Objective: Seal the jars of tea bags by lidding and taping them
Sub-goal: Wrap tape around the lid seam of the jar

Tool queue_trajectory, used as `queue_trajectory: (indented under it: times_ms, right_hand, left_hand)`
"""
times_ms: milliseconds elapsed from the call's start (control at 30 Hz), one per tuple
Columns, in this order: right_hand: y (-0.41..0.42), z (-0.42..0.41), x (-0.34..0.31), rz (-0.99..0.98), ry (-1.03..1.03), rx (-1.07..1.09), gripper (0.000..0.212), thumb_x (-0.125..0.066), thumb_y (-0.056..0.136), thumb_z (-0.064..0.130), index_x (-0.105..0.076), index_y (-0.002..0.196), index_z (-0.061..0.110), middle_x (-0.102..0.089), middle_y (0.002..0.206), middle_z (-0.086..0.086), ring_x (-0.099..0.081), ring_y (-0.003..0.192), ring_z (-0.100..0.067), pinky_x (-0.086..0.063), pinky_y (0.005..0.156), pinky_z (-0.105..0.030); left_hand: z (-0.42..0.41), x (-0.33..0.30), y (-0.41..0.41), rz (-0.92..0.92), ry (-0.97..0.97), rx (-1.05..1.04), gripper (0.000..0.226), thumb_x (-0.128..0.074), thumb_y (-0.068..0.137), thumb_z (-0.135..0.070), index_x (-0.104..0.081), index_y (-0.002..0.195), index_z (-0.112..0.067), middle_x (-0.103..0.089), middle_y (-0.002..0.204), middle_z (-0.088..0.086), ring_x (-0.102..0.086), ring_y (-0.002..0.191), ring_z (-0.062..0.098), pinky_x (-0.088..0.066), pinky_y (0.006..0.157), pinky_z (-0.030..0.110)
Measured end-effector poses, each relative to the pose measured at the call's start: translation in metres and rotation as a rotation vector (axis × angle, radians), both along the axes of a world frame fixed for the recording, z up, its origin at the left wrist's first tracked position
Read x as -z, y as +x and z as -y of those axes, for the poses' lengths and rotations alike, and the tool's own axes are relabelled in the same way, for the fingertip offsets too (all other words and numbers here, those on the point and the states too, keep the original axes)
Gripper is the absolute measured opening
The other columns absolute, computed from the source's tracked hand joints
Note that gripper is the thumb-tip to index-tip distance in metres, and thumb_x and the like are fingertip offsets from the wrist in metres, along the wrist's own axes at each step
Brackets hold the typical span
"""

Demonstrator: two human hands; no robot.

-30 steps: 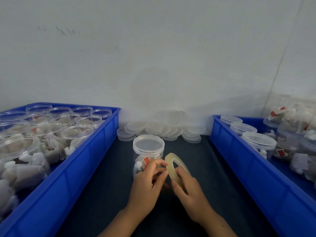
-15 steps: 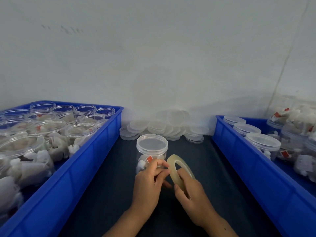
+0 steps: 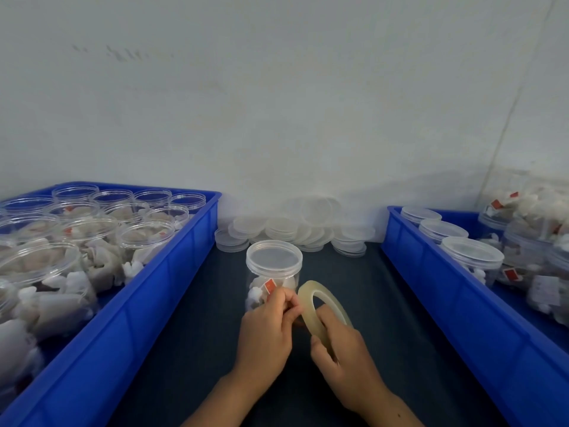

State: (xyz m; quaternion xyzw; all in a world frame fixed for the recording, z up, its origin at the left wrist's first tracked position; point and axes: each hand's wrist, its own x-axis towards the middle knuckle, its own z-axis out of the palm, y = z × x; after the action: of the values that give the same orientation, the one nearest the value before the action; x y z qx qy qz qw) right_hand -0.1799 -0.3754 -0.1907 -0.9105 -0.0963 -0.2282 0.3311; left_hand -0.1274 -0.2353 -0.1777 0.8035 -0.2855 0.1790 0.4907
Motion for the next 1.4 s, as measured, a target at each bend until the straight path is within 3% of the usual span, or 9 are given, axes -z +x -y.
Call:
queue_trajectory:
  times_ms: [100, 333, 600, 700, 867, 967, 1100, 1267, 1400]
  right_hand:
    - [0.0, 0.0, -0.001, 0.029, 0.032, 0.013, 0.02, -0.041, 0.082, 0.038, -0.051, 0.092, 0.022, -0.054, 0.074, 0.001, -0.052, 0.063, -0.02, -0.042, 0.054, -0.033]
    - [-0.001, 0.0, 0.002, 0.086, -0.029, 0.012, 0.015, -0.043, 0.086, 0.034, -0.048, 0.097, 0.026, -0.052, 0.07, 0.001, -0.053, 0.068, -0.014, -0.042, 0.055, -0.025]
    - [-0.001, -0.003, 0.0, 0.064, -0.053, -0.01, 0.013, -0.042, 0.084, 0.033, -0.046, 0.095, 0.028, -0.054, 0.072, -0.002, -0.052, 0.068, -0.016, -0.041, 0.057, -0.028]
    - [-0.001, -0.003, 0.001, 0.052, -0.022, 0.004, 0.011, -0.041, 0.085, 0.033, -0.045, 0.094, 0.03, -0.054, 0.072, -0.002, -0.052, 0.069, -0.017, -0.041, 0.056, -0.028]
    - [-0.001, -0.002, 0.001, 0.055, 0.006, 0.025, 0.013, -0.041, 0.085, 0.032, -0.047, 0.093, 0.024, -0.053, 0.071, -0.004, -0.051, 0.063, -0.02, -0.039, 0.052, -0.03]
    - [-0.002, -0.003, -0.001, 0.062, 0.007, 0.015, 0.006, -0.043, 0.087, 0.029, -0.046, 0.091, 0.026, -0.051, 0.068, 0.001, -0.049, 0.059, -0.013, -0.037, 0.05, -0.023]
    - [-0.002, -0.004, -0.002, 0.032, -0.016, 0.003, 0.012, -0.048, 0.093, 0.019, -0.042, 0.091, 0.029, -0.046, 0.066, 0.005, -0.05, 0.064, -0.004, -0.038, 0.055, -0.017]
    - [-0.004, -0.005, -0.003, 0.029, -0.032, 0.002, 0.004, -0.045, 0.093, 0.022, -0.043, 0.095, 0.023, -0.044, 0.065, 0.005, -0.049, 0.066, -0.002, -0.036, 0.056, -0.014]
    - [-0.005, -0.005, -0.004, 0.036, -0.062, 0.004, 0.007, -0.04, 0.088, 0.03, -0.042, 0.094, 0.026, -0.043, 0.066, 0.008, -0.047, 0.068, -0.002, -0.037, 0.059, -0.014]
  left_hand:
    - [0.002, 0.0, -0.004, -0.001, -0.053, 0.003, 0.022, -0.057, 0.095, -0.019, -0.048, 0.087, -0.037, -0.068, 0.076, -0.009, -0.065, 0.07, 0.004, -0.052, 0.088, 0.045]
    - [0.0, -0.001, 0.0, -0.098, -0.185, 0.071, 0.016, -0.064, 0.09, -0.012, -0.061, 0.084, -0.026, -0.07, 0.075, -0.01, -0.069, 0.062, 0.006, -0.053, 0.06, 0.018]
    - [-0.001, 0.0, -0.001, 0.085, 0.093, -0.039, 0.017, -0.052, 0.098, -0.017, -0.045, 0.089, -0.028, -0.057, 0.077, -0.013, -0.062, 0.07, 0.008, -0.053, 0.085, 0.048]
    - [-0.002, -0.004, -0.004, 0.108, 0.147, -0.038, 0.012, -0.048, 0.099, -0.019, -0.042, 0.092, -0.028, -0.059, 0.079, -0.009, -0.064, 0.071, 0.013, -0.054, 0.083, 0.046]
    - [-0.003, -0.009, -0.005, 0.026, 0.051, 0.005, 0.016, -0.043, 0.091, -0.042, -0.05, 0.095, -0.029, -0.058, 0.085, -0.019, -0.065, 0.074, 0.001, -0.056, 0.077, 0.029]
    - [-0.003, -0.007, -0.003, -0.033, -0.041, 0.056, 0.005, -0.06, 0.091, -0.024, -0.058, 0.095, -0.026, -0.064, 0.087, -0.018, -0.066, 0.075, -0.001, -0.054, 0.072, 0.021]
    - [-0.004, -0.007, 0.0, -0.008, -0.134, 0.018, 0.017, -0.073, 0.083, -0.013, -0.067, 0.084, -0.029, -0.068, 0.074, -0.02, -0.066, 0.058, 0.004, -0.052, 0.057, 0.016]
    - [-0.003, -0.009, 0.001, -0.021, -0.144, 0.019, 0.027, -0.074, 0.081, -0.009, -0.065, 0.075, -0.034, -0.067, 0.075, -0.021, -0.066, 0.061, 0.006, -0.054, 0.059, 0.018]
    - [-0.002, -0.008, 0.0, 0.05, -0.066, -0.013, 0.016, -0.069, 0.086, -0.01, -0.064, 0.079, -0.024, -0.062, 0.065, -0.015, -0.064, 0.065, 0.005, -0.052, 0.061, 0.018]
